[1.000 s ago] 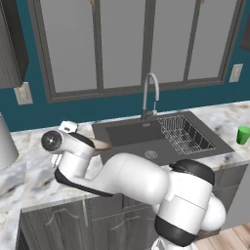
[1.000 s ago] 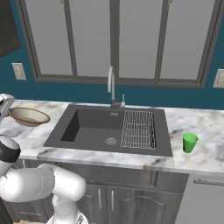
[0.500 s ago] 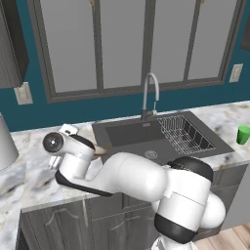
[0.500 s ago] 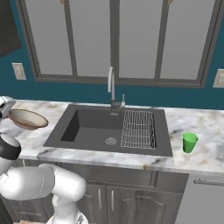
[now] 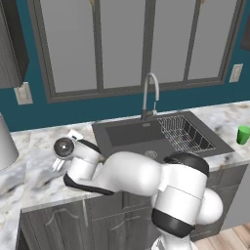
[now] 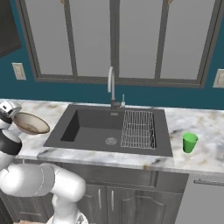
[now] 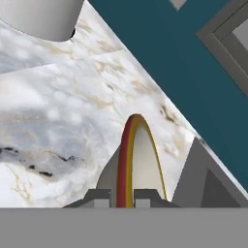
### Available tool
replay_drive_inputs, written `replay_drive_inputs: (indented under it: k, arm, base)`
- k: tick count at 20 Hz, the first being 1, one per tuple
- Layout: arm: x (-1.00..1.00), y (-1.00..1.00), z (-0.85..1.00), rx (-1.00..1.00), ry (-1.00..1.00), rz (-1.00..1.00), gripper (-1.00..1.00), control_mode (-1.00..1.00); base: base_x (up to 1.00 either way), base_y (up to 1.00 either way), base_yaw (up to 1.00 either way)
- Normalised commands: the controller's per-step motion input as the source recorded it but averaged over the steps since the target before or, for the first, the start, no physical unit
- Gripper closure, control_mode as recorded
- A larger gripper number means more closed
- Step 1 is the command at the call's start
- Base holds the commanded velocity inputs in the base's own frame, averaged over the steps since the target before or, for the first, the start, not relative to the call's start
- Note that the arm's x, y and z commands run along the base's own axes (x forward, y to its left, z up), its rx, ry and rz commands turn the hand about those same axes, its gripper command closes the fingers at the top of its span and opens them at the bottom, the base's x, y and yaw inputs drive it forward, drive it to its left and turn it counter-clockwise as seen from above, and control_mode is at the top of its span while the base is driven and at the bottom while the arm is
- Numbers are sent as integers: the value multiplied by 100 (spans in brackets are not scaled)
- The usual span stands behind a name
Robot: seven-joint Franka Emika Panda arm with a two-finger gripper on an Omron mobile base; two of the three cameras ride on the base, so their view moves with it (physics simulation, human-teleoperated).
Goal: Pick the cup and bowl from the counter and place them on the counter next to the sink.
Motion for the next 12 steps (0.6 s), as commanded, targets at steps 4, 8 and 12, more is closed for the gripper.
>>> replay_drive_inputs:
  k: [4,8,12]
  arm:
    - [35,-1,-45,1,0,0,100,-100]
    - [28,0,-52,0,-2,0,100,-100]
    - [11,4,-57,0,-10,0,100,-100]
  base:
    - [0,0,0]
    - [0,0,0]
    - [0,0,0]
